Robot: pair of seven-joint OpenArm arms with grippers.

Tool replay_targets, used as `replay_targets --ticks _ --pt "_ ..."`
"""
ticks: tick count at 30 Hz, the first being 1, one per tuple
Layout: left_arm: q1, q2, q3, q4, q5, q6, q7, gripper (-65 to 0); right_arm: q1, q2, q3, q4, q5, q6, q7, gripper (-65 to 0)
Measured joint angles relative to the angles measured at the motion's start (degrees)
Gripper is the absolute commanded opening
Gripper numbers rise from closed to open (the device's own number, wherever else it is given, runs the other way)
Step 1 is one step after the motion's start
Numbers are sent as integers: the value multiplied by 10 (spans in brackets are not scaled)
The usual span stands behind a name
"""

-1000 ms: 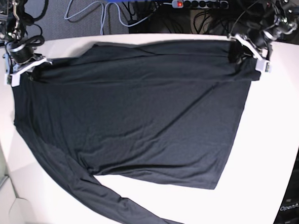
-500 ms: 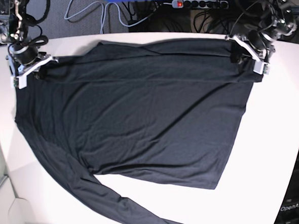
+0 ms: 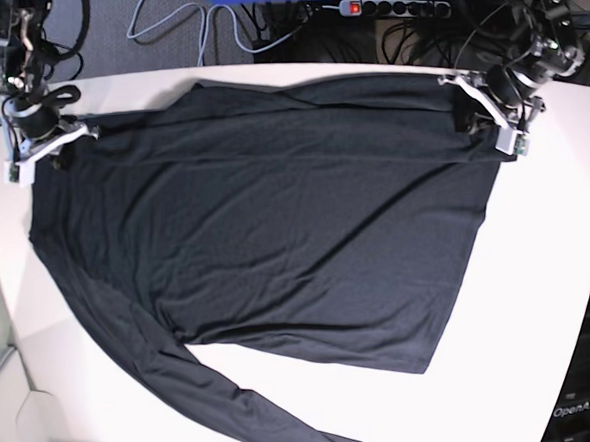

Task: Fold the T-shirt properly
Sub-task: 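Hold the shirt edge with both grippers and pull it taut, then shift the left gripper outward along the shirt edge, keeping hold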

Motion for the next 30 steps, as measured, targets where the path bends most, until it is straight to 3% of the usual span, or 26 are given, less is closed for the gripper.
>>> replay_targets --ticks 9,14,21,23,30 --pt "-2 0 0 5 0 0 0 -634 -1 8 17 0 0 0 0 -641" --pt "18 0 0 37 0 -7 -1 -634 -10 -20 53 0 0 0 0 -635" --pt "53 3 -3 86 0 -9 -4 -634 -12 -24 65 0 2 0 1 -463" --pt "61 26 -36 88 0 -13 -3 -624 -15 -25 65 0 2 0 0 -429" --pt "59 88 -201 83 4 -9 2 -369 -15 -40 65 0 0 0 2 -419"
